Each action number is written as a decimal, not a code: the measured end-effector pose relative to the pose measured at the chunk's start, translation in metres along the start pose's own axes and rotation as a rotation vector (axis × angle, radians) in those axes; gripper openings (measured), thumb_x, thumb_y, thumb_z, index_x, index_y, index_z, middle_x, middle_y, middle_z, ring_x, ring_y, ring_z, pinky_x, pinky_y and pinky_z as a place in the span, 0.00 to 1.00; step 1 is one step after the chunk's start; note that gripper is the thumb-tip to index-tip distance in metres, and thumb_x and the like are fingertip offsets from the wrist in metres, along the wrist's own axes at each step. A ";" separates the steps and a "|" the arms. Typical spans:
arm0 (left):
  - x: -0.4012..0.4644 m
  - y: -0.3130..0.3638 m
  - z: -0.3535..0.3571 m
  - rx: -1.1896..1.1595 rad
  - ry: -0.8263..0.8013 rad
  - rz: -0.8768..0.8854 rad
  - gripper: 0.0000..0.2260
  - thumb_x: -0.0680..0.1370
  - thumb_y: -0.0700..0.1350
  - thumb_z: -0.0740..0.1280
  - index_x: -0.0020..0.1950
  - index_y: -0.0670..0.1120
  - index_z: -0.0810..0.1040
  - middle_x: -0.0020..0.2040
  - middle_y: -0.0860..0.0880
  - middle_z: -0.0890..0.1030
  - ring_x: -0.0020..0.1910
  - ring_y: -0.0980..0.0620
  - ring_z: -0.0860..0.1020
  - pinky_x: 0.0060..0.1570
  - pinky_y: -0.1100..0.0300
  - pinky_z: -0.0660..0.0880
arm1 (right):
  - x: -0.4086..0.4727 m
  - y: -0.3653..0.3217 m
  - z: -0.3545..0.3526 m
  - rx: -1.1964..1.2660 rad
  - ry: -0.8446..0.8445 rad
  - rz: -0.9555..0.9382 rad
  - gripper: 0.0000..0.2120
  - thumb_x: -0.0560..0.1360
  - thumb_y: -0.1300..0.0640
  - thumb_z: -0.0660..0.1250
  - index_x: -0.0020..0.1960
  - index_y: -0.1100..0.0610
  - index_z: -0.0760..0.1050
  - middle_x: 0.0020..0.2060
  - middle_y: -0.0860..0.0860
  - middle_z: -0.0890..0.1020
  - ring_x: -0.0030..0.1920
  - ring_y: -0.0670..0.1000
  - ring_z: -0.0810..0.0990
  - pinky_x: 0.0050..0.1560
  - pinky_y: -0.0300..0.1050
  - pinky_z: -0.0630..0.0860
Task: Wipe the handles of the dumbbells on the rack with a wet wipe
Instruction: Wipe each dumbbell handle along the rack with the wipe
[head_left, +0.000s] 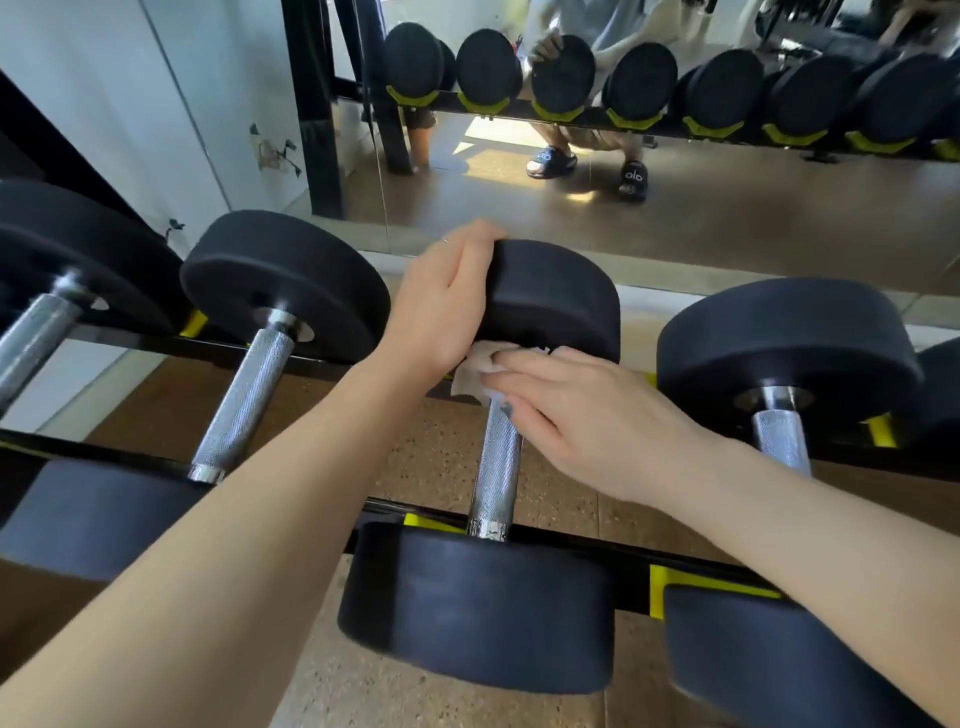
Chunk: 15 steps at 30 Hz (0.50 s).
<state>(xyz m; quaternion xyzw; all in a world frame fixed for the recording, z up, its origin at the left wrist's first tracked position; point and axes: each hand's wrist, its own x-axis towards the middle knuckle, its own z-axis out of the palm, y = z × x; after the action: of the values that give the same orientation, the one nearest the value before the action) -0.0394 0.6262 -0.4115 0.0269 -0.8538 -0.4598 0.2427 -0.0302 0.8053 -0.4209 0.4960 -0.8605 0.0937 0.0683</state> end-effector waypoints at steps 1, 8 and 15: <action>0.000 -0.001 0.000 0.010 0.008 0.011 0.17 0.87 0.46 0.50 0.54 0.47 0.78 0.51 0.49 0.80 0.52 0.53 0.75 0.58 0.55 0.70 | -0.004 0.000 -0.002 0.019 0.023 0.012 0.18 0.82 0.52 0.53 0.62 0.52 0.78 0.60 0.45 0.78 0.51 0.50 0.77 0.55 0.44 0.74; 0.000 -0.005 0.006 0.001 0.060 0.018 0.17 0.86 0.46 0.49 0.53 0.48 0.78 0.50 0.48 0.80 0.51 0.53 0.75 0.56 0.51 0.72 | -0.005 -0.015 -0.001 0.234 0.153 0.262 0.18 0.81 0.47 0.53 0.50 0.54 0.78 0.42 0.49 0.74 0.41 0.49 0.76 0.41 0.47 0.74; -0.001 -0.004 0.007 -0.001 0.093 0.001 0.17 0.85 0.47 0.50 0.52 0.48 0.79 0.49 0.50 0.80 0.51 0.53 0.75 0.56 0.50 0.72 | -0.005 -0.018 -0.007 0.608 0.139 0.534 0.22 0.82 0.44 0.54 0.42 0.58 0.76 0.35 0.54 0.82 0.39 0.48 0.80 0.42 0.44 0.73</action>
<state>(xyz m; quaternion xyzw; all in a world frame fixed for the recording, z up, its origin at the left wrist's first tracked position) -0.0423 0.6300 -0.4181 0.0478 -0.8414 -0.4584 0.2823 -0.0117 0.8020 -0.4130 0.2450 -0.8855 0.3916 -0.0500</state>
